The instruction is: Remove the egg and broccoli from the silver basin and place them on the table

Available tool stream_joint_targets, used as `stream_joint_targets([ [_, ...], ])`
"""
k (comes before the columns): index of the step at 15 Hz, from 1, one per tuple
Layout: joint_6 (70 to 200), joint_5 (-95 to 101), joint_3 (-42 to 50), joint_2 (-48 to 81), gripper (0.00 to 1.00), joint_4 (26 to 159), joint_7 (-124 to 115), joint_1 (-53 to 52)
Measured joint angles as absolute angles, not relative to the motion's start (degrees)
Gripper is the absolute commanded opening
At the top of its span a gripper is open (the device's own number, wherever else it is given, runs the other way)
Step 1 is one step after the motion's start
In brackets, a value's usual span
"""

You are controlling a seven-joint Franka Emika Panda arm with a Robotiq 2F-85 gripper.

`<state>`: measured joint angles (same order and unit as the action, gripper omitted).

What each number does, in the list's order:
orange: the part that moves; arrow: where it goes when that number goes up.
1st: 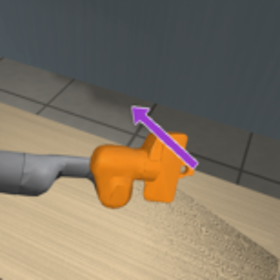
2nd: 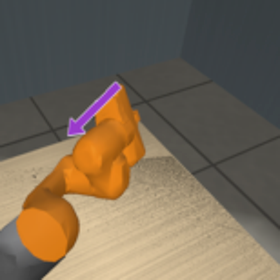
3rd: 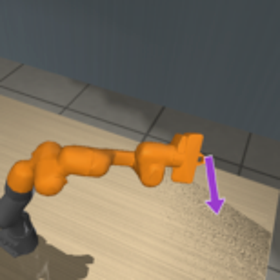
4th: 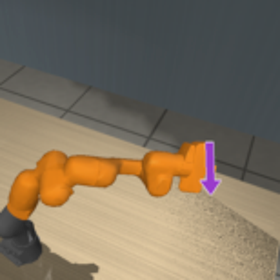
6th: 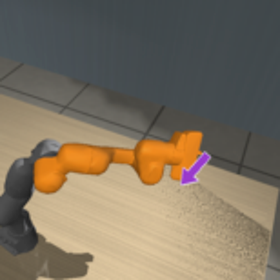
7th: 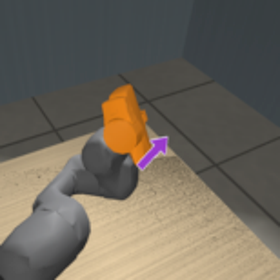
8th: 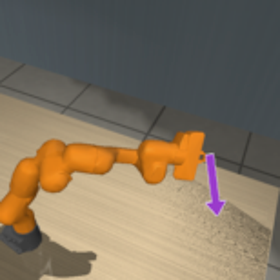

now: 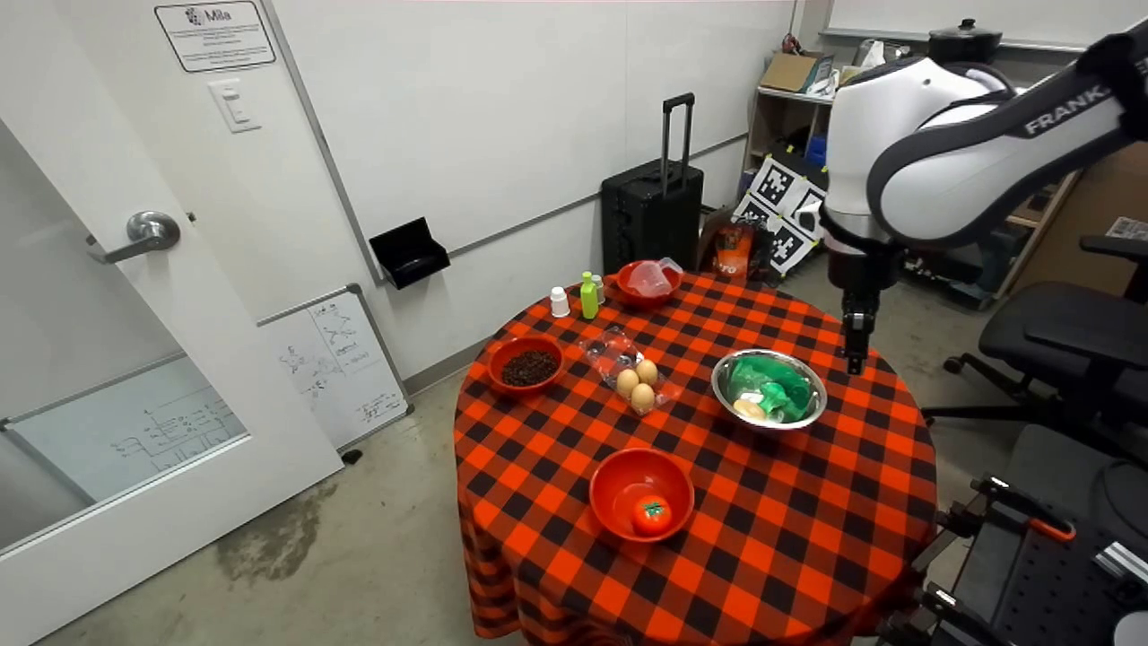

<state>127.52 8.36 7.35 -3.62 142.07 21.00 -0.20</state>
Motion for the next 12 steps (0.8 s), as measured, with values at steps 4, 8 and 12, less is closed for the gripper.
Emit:
stream_joint_targets([
  [4,128.41,8.25,6.2,6.65,1.0,134.3,20.87,0.55],
  [8,128.4,8.33,5.77,15.98,1.0,126.09,20.53,2.23],
  [12,127.81,8.33,5.48,21.96,1.0,120.17,20.47,3.91],
])
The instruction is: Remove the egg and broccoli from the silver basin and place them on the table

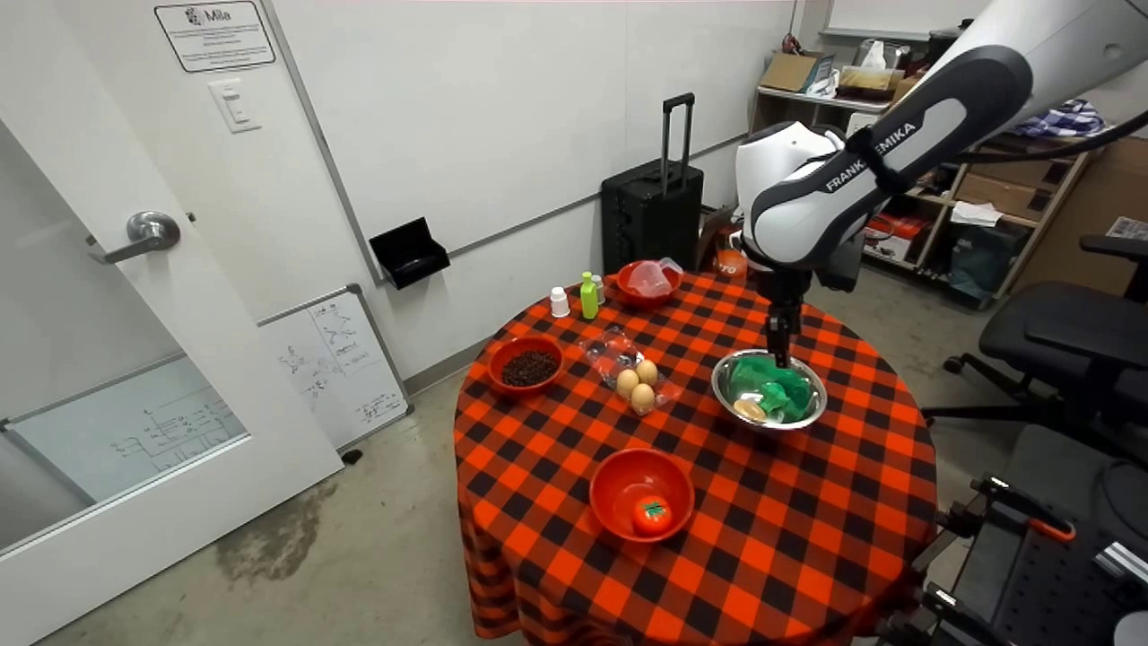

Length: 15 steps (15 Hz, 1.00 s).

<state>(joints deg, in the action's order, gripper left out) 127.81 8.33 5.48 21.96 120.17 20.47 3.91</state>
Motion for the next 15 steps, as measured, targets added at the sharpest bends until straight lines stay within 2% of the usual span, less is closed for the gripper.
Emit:
stream_joint_targets([
  [15,129.13,8.35,4.33,27.91,1.0,119.07,20.47,6.49],
])
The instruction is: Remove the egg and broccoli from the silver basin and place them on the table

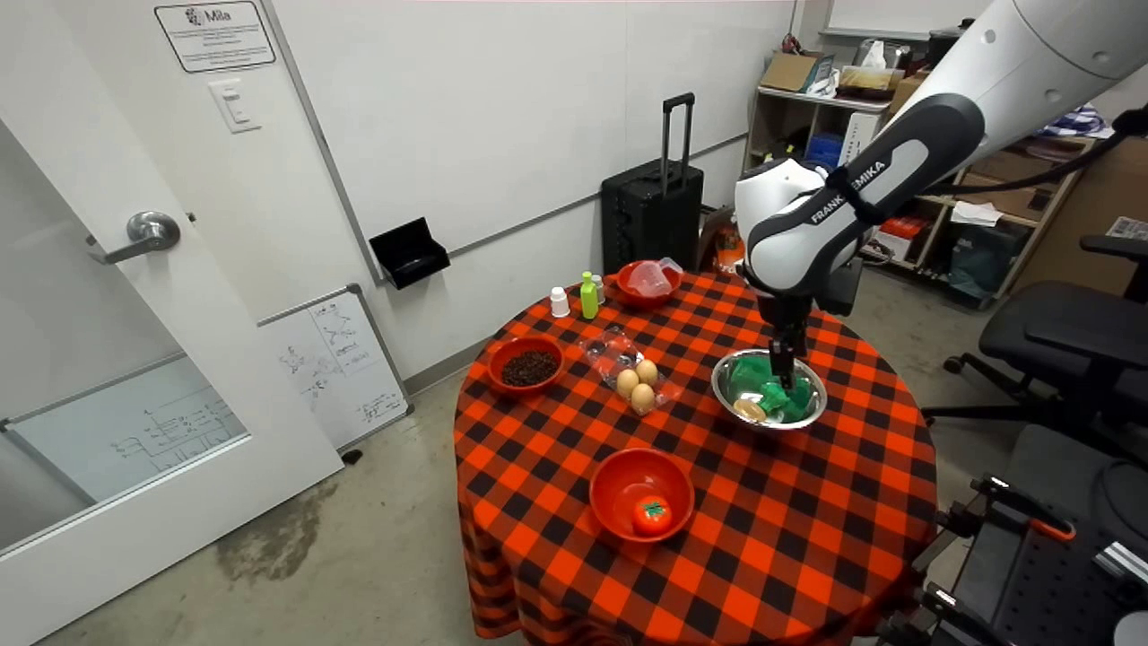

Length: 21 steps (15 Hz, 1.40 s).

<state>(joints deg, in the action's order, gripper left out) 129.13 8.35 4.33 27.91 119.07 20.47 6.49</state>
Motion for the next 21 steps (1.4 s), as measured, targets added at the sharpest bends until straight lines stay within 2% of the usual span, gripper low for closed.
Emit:
stream_joint_targets([
  [8,135.37,8.38,4.31,33.68,1.0,116.9,20.09,6.79],
  [21,136.08,8.37,4.2,41.89,1.0,108.35,19.65,7.22],
])
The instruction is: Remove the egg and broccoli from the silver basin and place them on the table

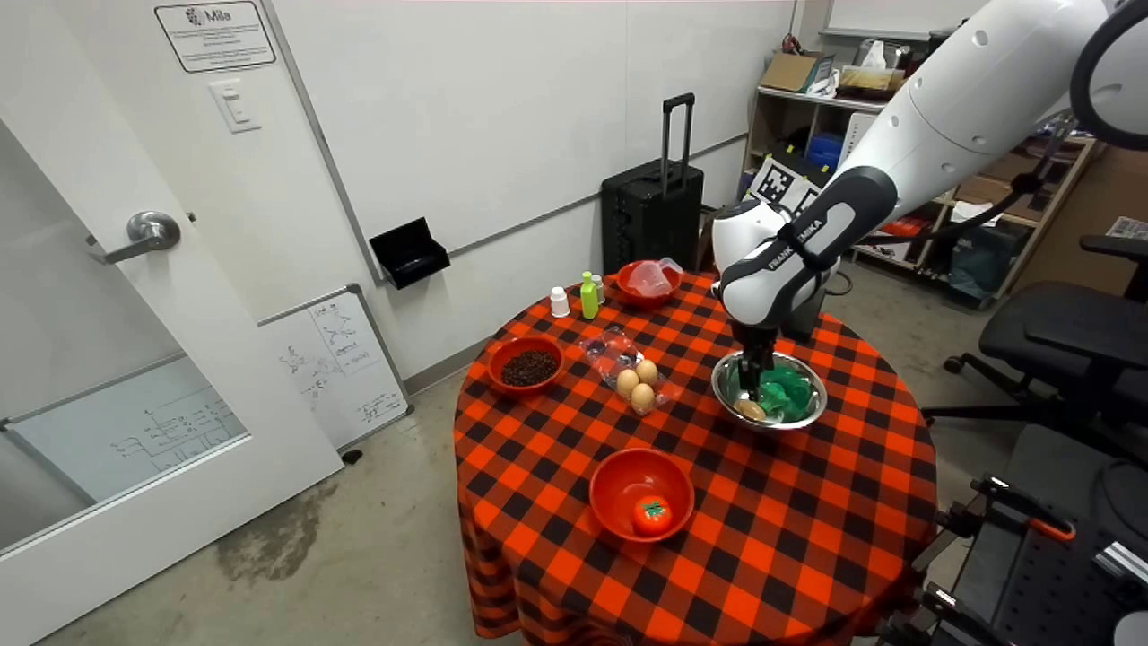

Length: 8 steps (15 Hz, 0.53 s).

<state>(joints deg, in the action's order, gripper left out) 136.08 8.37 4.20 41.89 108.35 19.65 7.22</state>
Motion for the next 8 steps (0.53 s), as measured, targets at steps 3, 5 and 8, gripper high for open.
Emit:
stream_joint_targets([
  [3,136.06,8.34,3.94,43.65,1.0,106.6,19.6,7.6],
  [5,136.05,8.3,3.62,44.9,1.0,105.48,19.6,7.96],
  [8,135.96,8.28,3.01,46.73,1.0,103.89,19.6,8.66],
])
